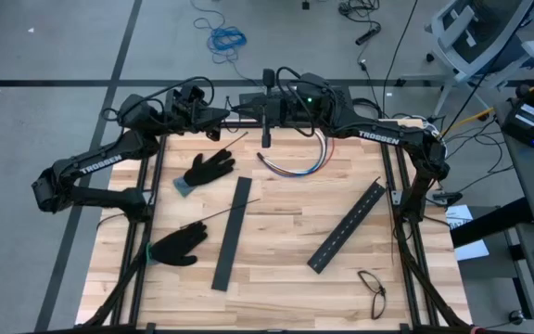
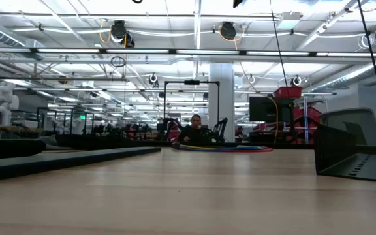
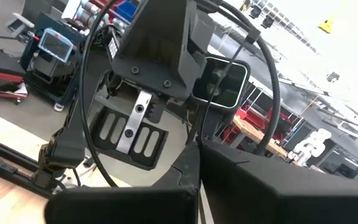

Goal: Ziptie cables

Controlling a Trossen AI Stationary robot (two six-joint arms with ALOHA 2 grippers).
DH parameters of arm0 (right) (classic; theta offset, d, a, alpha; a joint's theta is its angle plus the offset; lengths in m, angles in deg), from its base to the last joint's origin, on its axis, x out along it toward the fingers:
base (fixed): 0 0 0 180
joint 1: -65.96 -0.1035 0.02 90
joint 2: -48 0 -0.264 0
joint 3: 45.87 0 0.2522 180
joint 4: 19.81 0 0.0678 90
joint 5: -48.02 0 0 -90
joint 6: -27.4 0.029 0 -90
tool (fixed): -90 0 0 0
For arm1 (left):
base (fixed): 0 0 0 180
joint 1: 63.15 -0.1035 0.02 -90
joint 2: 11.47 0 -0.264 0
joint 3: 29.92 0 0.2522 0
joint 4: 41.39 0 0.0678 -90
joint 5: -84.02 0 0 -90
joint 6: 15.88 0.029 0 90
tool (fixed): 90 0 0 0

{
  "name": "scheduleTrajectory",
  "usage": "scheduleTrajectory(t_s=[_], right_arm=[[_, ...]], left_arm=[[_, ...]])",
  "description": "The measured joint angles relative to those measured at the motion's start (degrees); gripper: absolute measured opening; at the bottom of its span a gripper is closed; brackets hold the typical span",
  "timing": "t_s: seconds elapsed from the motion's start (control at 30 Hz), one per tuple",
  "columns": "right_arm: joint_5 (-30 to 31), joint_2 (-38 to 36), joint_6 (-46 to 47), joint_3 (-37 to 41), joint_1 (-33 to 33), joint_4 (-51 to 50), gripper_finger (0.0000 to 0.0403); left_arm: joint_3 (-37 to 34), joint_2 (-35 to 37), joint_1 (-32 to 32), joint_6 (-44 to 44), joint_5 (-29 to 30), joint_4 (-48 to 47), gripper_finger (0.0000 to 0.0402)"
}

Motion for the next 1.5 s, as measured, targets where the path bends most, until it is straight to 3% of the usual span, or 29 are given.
scheduleTrajectory(t_s=[0.7,0.83,0.9,1.1,1.27,1.37,1.5], right_arm=[[2.9,0.0,-6.2,0.0,0.5,-2.0,0.0000],[10.3,-0.2,-6.5,0.0,1.0,-0.7,0.0000],[10.4,-0.7,-5.9,0.0,1.8,-1.1,0.0000],[10.1,-2.6,6.7,0.0,5.1,-7.1,0.0000],[9.9,-2.3,20.0,0.0,7.7,-17.8,0.0000],[10.2,-2.0,24.1,0.3,8.0,-24.4,0.0000],[10.6,-2.0,29.6,2.2,8.0,-27.0,0.0000]], left_arm=[[0.0,0.0,0.0,-1.6,-1.3,-2.8,0.0000],[0.0,0.0,0.0,-1.4,-1.4,-3.0,0.0000],[0.0,0.0,0.0,0.4,-2.0,-3.2,0.0000],[0.0,0.1,0.0,18.0,-5.5,-9.0,0.0000],[0.0,0.1,-0.1,43.3,-5.6,-20.6,0.0000],[0.0,0.1,0.0,57.8,-4.3,-30.4,0.0000],[0.0,-0.4,0.4,67.3,-0.3,-36.6,0.0000]])
